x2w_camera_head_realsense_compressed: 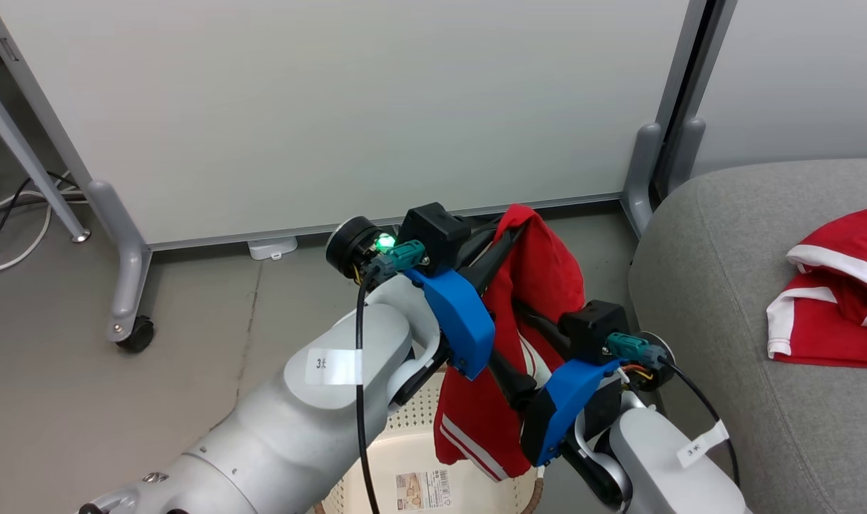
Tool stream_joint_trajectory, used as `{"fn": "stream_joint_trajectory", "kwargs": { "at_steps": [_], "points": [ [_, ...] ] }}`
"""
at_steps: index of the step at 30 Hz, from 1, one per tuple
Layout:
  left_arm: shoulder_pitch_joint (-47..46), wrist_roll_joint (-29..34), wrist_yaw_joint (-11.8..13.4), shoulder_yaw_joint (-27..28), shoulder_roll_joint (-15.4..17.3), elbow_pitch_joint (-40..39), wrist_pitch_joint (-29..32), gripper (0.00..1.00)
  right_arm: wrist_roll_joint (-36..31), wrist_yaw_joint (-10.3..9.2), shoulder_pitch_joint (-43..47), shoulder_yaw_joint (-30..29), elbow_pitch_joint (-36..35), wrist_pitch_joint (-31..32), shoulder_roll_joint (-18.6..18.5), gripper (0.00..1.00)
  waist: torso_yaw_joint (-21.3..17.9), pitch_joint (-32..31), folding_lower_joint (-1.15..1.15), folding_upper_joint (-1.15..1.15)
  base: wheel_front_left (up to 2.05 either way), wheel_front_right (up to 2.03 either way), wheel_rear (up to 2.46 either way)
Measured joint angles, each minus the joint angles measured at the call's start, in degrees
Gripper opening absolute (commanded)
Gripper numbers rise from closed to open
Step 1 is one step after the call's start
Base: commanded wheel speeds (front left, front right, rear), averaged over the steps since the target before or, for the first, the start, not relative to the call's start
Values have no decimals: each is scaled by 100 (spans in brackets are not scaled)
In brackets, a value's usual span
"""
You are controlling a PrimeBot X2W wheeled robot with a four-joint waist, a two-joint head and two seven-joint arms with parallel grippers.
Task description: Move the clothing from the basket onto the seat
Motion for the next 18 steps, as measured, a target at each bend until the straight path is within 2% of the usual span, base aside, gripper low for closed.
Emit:
{"fn": "stream_joint_trajectory", "kwargs": {
  "at_steps": [9, 10, 11, 12, 13, 18],
  "points": [
    [-71, -100, 0, -189, 0, -91, 1, 0, 411, 0, -615, 485, 1188, -229, 0, 100, 108, 40, 0, 0, 0, 0, 0],
    [-85, -102, 0, -199, 1, -96, 1, 0, 488, 0, -659, 539, 1281, -266, 0, 97, 120, 42, 0, 0, 0, 0, 0],
    [-92, -111, 0, -211, 0, -97, 0, 0, 548, 0, -697, 597, 1350, -285, 0, 54, 129, 43, 0, 0, 0, 0, 0],
    [-93, -125, 0, -225, -1, -96, 1, 0, 614, 0, -731, 652, 1418, -321, -1, 22, 136, 43, 0, 0, 0, 0, 0],
    [-94, -143, 0, -235, 0, -93, 1, 0, 654, 0, -759, 701, 1479, -349, 0, 0, 141, 43, 0, 0, 0, 0, 0],
    [-113, -162, 0, -275, 0, -63, 0, 0, 883, 0, -907, 888, 1722, -510, 0, 0, 146, 37, 0, 0, 0, 0, 0]
  ]
}}
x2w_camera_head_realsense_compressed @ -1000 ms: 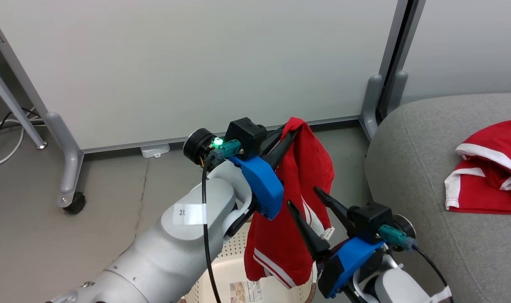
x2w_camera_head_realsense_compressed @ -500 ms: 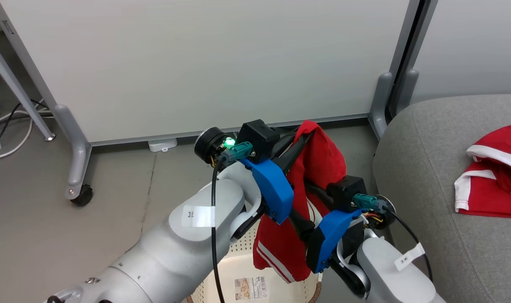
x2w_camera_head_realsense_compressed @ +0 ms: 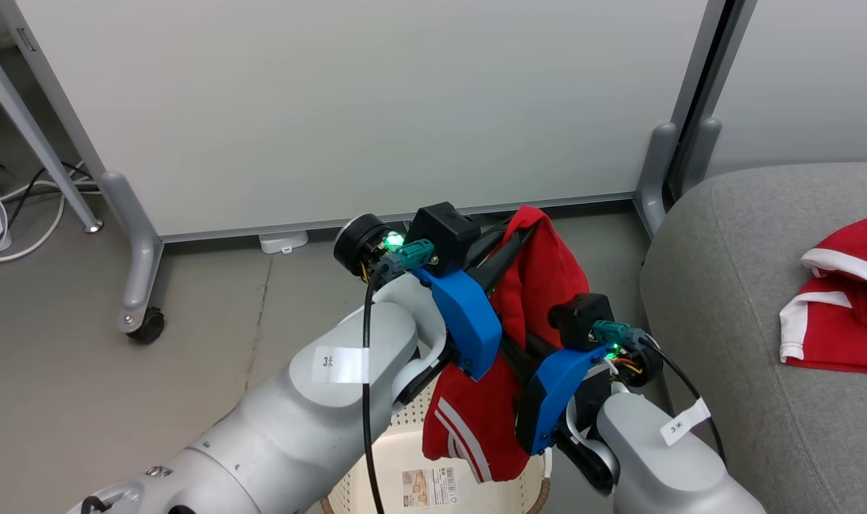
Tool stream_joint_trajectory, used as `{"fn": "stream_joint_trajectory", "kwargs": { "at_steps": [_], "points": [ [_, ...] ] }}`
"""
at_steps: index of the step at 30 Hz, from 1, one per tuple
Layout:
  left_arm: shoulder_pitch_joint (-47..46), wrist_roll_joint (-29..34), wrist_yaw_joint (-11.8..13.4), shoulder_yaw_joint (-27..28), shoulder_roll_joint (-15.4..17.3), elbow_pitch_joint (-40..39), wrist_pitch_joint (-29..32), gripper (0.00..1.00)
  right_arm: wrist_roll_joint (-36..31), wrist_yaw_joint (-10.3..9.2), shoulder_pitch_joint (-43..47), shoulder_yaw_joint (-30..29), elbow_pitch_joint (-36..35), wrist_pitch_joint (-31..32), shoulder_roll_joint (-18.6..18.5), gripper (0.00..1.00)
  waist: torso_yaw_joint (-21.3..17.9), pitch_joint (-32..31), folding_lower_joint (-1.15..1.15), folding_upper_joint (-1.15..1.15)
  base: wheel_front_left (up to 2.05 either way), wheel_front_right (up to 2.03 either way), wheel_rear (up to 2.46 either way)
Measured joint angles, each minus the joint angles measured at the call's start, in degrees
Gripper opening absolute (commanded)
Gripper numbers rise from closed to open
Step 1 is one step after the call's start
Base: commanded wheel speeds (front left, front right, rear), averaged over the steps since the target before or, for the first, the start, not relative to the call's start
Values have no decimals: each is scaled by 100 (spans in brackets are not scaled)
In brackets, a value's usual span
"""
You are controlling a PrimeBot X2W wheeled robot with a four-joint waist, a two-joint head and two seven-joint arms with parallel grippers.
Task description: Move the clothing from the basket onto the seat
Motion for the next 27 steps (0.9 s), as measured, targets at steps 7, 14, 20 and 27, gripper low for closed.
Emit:
{"fn": "stream_joint_trajectory", "kwargs": {
  "at_steps": [7, 14, 20, 27],
  "points": [
    [-11, -47, 0, -32, 0, 46, 0, 0, 201, 0, -137, 199, 227, -201, 0, 0, -30, -22, 0, 0, 0, 0, 0],
    [-12, -90, 0, -81, 0, 83, 1, 0, 368, 0, -209, 392, 405, -302, -1, 0, -69, -40, 0, 0, 0, 0, 0],
    [-12, -191, 0, -142, -1, 85, 0, 100, 477, 0, -250, 539, 489, -374, -1, 0, -93, -66, 0, 0, 0, 0, 0],
    [61, -179, 0, 58, -3, 113, 0, 100, 543, 0, -308, 620, 578, -474, -1, 0, -92, -75, 0, 0, 0, 0, 0]
  ]
}}
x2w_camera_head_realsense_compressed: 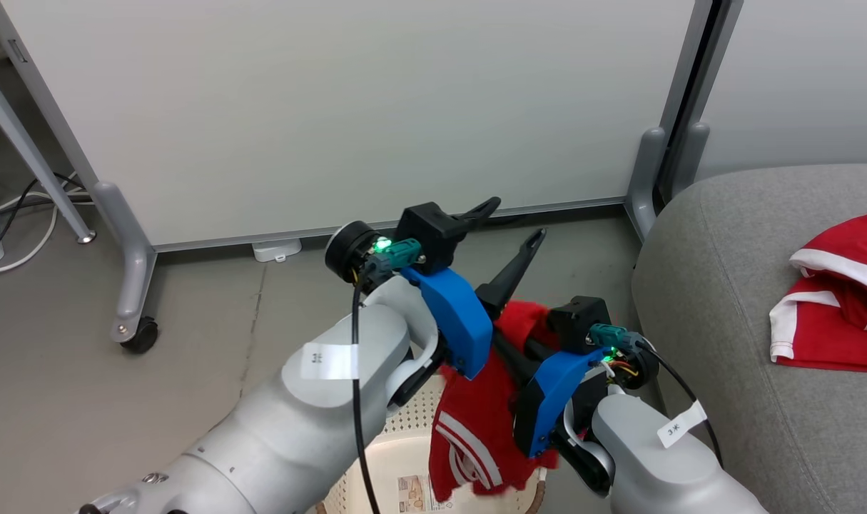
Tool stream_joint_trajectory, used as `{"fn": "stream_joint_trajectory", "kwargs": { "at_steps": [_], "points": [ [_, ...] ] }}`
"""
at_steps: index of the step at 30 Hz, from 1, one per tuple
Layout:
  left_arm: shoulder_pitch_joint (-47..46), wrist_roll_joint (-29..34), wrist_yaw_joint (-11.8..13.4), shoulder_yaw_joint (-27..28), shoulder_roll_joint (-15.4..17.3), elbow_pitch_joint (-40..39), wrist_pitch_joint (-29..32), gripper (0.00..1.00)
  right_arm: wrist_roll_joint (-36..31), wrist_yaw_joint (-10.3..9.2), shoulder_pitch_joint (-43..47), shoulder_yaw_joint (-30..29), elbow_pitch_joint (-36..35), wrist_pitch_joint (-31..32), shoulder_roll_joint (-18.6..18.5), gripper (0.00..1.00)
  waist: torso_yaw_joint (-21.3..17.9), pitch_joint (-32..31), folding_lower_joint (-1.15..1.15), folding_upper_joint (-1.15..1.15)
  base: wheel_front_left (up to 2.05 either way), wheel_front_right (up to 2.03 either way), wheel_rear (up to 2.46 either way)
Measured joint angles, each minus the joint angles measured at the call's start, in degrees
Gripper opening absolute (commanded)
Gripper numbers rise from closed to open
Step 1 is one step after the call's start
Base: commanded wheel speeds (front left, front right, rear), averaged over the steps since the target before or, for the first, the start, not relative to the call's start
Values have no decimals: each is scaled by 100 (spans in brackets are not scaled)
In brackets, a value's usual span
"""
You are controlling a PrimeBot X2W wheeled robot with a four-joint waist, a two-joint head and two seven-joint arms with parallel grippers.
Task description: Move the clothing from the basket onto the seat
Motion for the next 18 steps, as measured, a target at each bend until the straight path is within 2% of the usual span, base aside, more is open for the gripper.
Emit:
{"fn": "stream_joint_trajectory", "kwargs": {
  "at_steps": [6, 13, 18],
  "points": [
    [501, 365, 52, 739, 259, -354, -4, 100, 40, 0, -25, -7, 81, -82, 0, 0, 9, 8, 0, 0, 0, 0, 0],
    [1660, 1015, 209, 1681, 831, -1133, -7, 100, 27, 0, -71, -130, 135, -144, 0, 0, 40, 49, 0, 0, 0, 0, 0],
    [2599, 1440, 221, 2374, 1062, -1684, -7, 100, -56, 0, -75, -240, 148, -169, 0, 0, 64, 76, 0, 0, 0, 0, 0]
  ]
}}
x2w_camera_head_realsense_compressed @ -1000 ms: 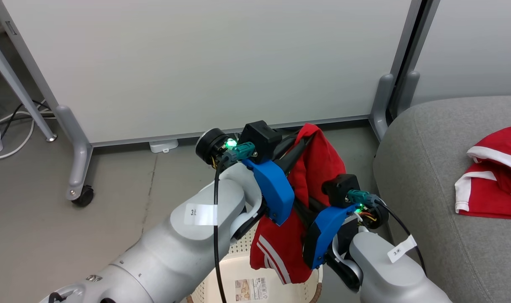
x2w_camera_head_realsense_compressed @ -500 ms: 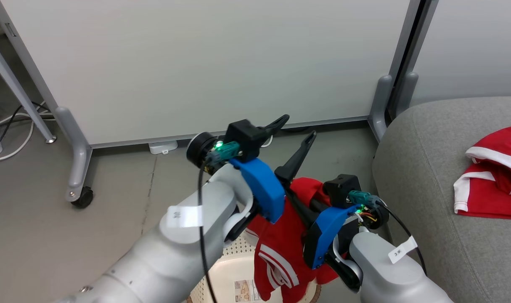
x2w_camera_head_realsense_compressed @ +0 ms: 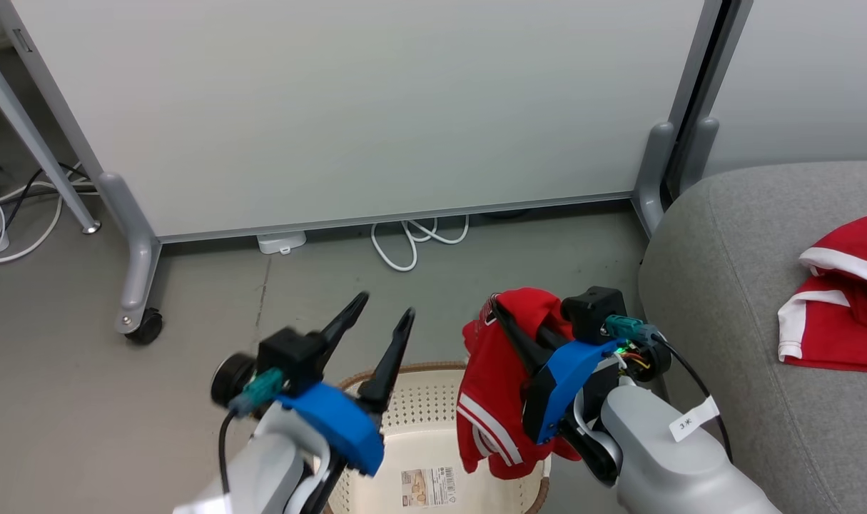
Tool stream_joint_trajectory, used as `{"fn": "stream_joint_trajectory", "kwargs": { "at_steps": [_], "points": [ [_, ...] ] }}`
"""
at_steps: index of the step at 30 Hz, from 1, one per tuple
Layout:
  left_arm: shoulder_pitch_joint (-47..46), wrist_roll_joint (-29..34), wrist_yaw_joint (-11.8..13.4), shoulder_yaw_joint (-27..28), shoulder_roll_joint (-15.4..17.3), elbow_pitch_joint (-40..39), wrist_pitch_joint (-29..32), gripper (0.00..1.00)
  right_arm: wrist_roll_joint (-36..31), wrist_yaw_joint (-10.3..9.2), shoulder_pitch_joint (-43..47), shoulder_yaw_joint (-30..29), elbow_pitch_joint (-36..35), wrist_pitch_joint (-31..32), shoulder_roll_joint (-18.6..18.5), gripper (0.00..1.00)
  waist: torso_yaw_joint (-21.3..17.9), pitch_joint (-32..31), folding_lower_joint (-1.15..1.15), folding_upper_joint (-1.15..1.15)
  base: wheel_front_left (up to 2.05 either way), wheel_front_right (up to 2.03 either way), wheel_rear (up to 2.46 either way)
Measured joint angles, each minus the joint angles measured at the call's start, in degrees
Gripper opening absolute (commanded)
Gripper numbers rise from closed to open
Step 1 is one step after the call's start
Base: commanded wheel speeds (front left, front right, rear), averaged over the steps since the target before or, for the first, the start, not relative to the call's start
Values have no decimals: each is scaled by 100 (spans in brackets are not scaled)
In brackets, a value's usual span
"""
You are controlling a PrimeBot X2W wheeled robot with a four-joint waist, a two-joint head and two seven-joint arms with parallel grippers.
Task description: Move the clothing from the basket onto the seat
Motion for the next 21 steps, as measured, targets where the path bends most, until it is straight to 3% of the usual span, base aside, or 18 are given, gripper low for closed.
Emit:
{"fn": "stream_joint_trajectory", "kwargs": {
  "at_steps": [7, 14, 21],
  "points": [
    [956, 491, -45, 757, 31, -431, 0, 100, -48, 0, 0, -89, -35, -31, 0, 0, -14, 16, 0, 0, 0, 0, 0],
    [1173, 823, -131, 1111, -78, -488, 0, 100, -51, 0, 4, -133, -96, -34, 0, 0, -116, 28, 0, 0, 0, 0, 0],
    [1207, 1036, -186, 1283, -171, -530, 0, 100, -137, 0, -3, -271, -156, -42, 0, 0, -484, 84, 0, 0, 0, 0, 0]
  ]
}}
